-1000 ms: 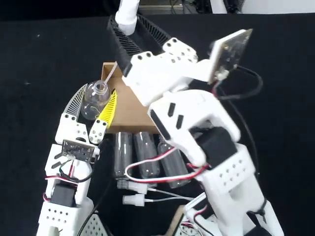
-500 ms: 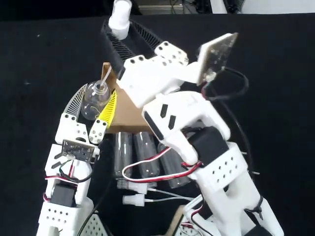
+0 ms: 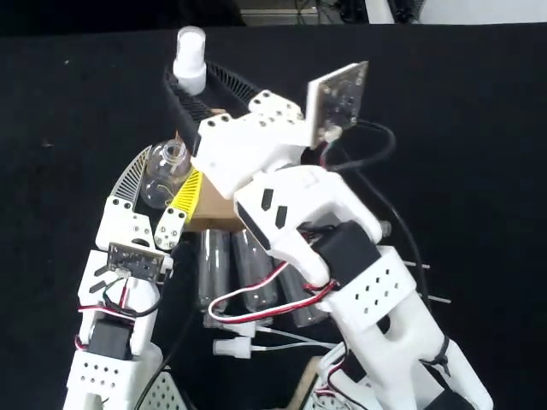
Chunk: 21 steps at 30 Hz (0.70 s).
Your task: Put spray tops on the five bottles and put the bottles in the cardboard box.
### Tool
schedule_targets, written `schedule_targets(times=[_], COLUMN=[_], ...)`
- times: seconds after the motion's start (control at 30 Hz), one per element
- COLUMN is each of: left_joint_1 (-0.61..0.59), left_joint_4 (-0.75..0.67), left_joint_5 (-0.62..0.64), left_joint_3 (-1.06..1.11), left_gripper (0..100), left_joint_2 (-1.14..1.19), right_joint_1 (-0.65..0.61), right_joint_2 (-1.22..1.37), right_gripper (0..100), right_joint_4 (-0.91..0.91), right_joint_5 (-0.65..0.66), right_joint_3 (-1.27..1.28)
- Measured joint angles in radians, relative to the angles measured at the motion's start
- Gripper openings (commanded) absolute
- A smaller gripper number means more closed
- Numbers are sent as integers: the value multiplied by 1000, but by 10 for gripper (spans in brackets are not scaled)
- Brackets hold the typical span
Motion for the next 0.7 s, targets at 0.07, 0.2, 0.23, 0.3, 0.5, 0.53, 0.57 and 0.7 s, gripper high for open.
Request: schedule_targets(times=[0.07, 0.2, 0.23, 0.3, 0.5, 0.53, 0.57, 0.7], left_joint_1=[0, 2, 2, 2, 2, 2, 2, 2], left_joint_4=[0, 0, 0, 0, 0, 0, 0, 0], left_joint_5=[0, 0, 0, 0, 0, 0, 0, 0], left_joint_3=[0, 0, 0, 0, 0, 0, 0, 0], left_gripper=[30, 30, 30, 30, 30, 30, 30, 30], left_joint_2=[0, 0, 0, 0, 0, 0, 0, 0], right_joint_1=[0, -34, -48, -64, -84, -84, -84, -86], right_joint_2=[0, -52, -77, -129, -210, -210, -210, -216], right_gripper=[11, 11, 11, 11, 104, 136, 162, 180], right_joint_4=[43, 129, 133, 127, 23, 18, 18, 18], right_joint_5=[49, 129, 135, 144, 161, 166, 169, 170], right_joint_3=[0, 40, 58, 106, 288, 302, 308, 311])
